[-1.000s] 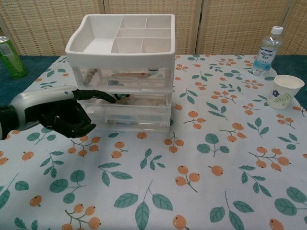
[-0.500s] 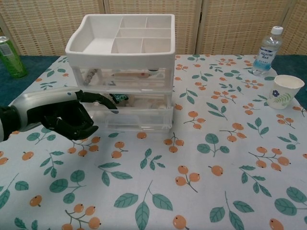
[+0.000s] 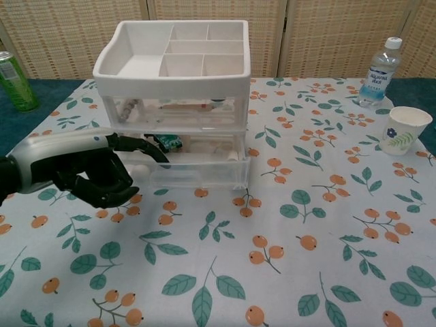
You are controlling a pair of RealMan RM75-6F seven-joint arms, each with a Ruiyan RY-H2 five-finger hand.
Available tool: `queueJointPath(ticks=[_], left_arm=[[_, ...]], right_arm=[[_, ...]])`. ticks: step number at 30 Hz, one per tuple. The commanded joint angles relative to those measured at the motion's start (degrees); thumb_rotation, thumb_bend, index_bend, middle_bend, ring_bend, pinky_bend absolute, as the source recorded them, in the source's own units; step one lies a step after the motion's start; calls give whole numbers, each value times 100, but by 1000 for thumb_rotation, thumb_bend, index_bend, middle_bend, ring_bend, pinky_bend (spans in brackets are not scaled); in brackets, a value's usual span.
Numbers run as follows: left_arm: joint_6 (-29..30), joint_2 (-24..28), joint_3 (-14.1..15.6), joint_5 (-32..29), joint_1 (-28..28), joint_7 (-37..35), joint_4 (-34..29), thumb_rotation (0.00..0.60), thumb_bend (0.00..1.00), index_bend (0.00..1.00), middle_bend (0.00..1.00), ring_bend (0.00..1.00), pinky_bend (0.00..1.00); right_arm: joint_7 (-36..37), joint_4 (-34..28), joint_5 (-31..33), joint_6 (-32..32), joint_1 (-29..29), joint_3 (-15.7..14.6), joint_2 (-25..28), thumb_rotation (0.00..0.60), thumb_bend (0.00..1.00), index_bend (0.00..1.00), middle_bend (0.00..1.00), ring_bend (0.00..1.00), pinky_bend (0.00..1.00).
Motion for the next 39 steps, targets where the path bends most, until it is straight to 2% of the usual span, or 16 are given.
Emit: queueJointPath(ticks=[1, 20, 39], left_arm=[[6, 19, 20, 43, 11, -17, -9, 600, 488, 248, 882, 988, 1000], [-33, 199, 229, 475, 68, -277, -144, 600, 487, 284, 882, 984, 1000], [-57, 257, 412, 696, 79, -242, -232, 600, 488, 283, 882, 980, 1000]], right_arm=[[1, -3, 4, -3, 1, 1, 2, 600, 187, 0, 86, 207, 245], [-2, -6, 16, 2, -8, 0, 12, 600, 187, 0, 86, 209, 245], [-20, -3, 35, -30, -2, -4, 11, 600, 187, 0, 86, 208, 245]])
